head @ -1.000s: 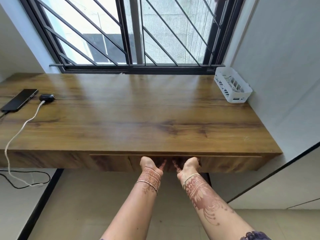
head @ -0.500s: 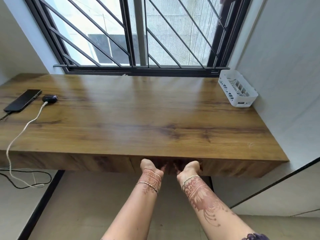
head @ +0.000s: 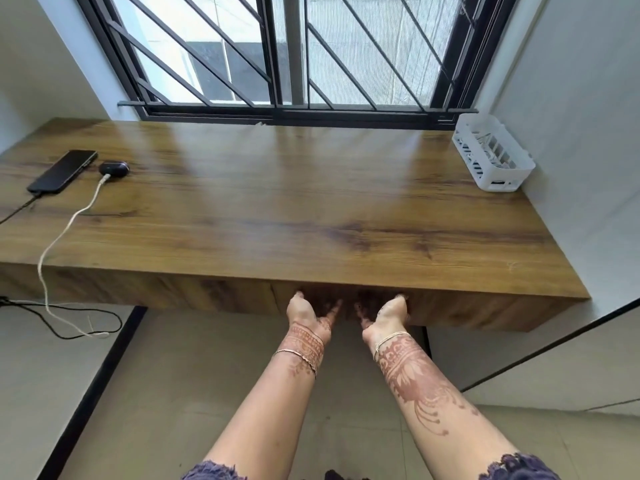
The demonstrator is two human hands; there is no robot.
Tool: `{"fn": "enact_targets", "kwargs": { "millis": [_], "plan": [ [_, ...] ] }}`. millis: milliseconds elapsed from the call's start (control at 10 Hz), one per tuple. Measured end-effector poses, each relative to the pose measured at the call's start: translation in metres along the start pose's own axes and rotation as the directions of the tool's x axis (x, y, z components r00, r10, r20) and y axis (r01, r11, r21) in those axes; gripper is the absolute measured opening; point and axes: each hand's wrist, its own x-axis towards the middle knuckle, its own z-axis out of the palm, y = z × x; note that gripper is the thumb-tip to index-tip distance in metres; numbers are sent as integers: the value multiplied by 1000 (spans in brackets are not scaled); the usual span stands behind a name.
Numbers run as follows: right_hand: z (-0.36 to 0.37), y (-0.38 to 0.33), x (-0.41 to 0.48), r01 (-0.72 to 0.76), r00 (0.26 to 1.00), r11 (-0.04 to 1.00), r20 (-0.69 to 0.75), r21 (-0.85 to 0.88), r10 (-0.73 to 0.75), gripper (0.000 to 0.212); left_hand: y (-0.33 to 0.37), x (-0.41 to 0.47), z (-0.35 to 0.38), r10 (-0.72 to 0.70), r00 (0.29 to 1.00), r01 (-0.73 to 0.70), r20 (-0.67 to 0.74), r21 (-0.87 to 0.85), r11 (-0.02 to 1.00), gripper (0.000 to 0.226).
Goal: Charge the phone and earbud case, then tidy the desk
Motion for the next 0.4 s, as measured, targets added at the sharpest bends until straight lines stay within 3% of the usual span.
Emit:
{"fn": "enact_targets", "kwargs": {
  "millis": [100, 200, 400],
  "plan": [
    [-4, 4, -20, 16, 998, 1000, 59, 10, -16, 51, -3, 5, -18, -14, 1000, 14, 11, 21, 1000, 27],
    [-14, 9, -27, 29, 994, 999, 103, -18, -27, 48, 0, 0, -30, -21, 998, 16, 55, 87, 996, 36],
    [-18, 14, -70, 80, 972, 997, 220, 21, -83, 40, 18, -26, -43, -36, 970, -28, 242, 257, 966, 44]
  ]
}}
